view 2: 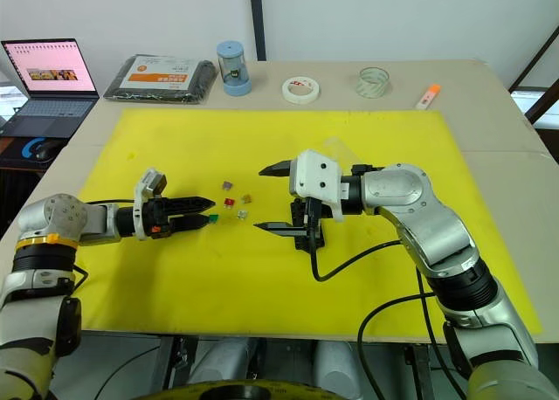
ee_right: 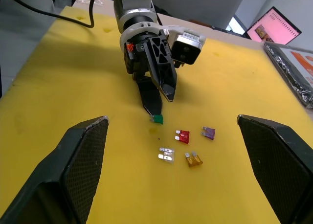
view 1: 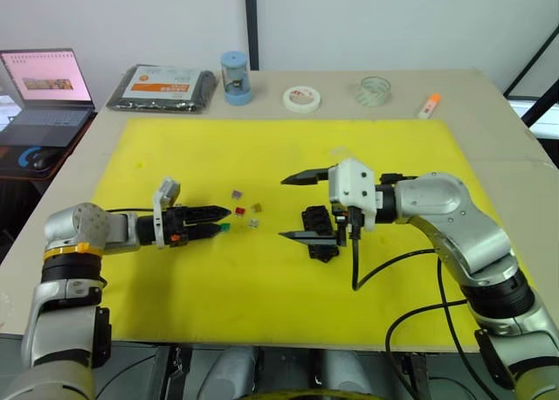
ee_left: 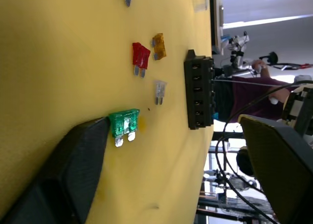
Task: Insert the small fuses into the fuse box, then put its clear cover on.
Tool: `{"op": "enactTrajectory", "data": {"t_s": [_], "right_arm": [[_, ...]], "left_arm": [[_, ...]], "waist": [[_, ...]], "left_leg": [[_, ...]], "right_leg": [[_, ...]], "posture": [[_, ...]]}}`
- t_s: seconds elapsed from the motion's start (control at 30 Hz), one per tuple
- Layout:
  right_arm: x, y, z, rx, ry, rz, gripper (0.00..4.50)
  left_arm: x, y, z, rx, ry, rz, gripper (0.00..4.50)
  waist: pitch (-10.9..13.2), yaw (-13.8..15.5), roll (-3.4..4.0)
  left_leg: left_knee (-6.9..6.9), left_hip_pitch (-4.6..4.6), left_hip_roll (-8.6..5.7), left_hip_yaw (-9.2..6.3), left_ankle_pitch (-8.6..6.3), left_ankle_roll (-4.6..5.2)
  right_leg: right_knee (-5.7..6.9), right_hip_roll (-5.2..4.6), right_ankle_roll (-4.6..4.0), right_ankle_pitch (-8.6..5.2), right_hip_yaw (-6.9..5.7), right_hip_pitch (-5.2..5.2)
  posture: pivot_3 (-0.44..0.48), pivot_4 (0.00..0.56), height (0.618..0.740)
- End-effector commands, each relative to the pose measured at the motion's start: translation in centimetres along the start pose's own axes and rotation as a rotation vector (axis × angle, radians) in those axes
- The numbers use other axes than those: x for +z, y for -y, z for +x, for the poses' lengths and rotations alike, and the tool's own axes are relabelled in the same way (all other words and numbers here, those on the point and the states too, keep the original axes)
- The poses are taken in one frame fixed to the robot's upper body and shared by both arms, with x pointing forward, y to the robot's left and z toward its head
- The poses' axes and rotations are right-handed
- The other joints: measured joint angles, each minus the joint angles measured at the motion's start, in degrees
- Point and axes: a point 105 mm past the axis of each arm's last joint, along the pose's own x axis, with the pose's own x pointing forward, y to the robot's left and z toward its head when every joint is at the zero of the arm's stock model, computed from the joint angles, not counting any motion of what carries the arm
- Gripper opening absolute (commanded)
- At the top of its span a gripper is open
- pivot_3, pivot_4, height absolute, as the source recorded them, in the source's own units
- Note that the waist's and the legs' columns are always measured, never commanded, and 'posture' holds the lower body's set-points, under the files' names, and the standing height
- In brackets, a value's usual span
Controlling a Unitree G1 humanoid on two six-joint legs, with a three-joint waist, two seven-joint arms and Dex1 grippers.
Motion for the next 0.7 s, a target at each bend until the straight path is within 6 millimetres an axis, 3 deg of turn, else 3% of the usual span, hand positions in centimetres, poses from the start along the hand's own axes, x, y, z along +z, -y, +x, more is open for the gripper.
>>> {"op": "enactTrajectory", "data": {"t_s": [0.03,0.3,0.57,0.7], "right_arm": [[1.4,0.5,-0.4,-0.016,0.022,-0.049,4.5],[1.5,0.6,-0.6,-0.021,0.014,-0.045,4.5],[1.4,0.4,-0.8,-0.022,0.011,-0.031,4.5],[1.4,0.6,-1.4,-0.031,-0.001,0.022,4.5]], "left_arm": [[-0.4,-0.6,0.7,0.023,-0.01,-0.01,3.12],[-1.1,-1.7,0.4,0.085,-0.026,0.02,0.13],[-1.1,-1.2,0.1,0.072,-0.021,0.044,0.06],[-0.5,1.8,0.0,0.0,-0.03,0.238,0.06]], "waist": [[0.0,0.0,0.0],[0.0,-0.3,0.0],[0.0,-0.3,0.0],[0.0,-0.4,-0.01]], "left_leg": [[0.0,-0.01,0.0,0.0,0.0,0.0],[-0.03,-0.02,0.04,0.01,0.0,0.0],[-0.04,0.0,0.06,0.01,0.0,0.0],[-0.04,-0.05,0.07,0.01,0.0,0.0]], "right_leg": [[0.0,0.0,0.0,0.0,0.0,-0.01],[-0.01,-0.03,0.0,0.0,0.0,-0.05],[-0.01,-0.02,0.0,0.0,0.01,-0.05],[-0.03,-0.04,0.0,0.0,0.01,-0.09]], "posture": [[0.0,0.15,0.74],[0.0,0.15,0.74],[0.0,0.15,0.74],[0.0,0.15,0.74]]}}
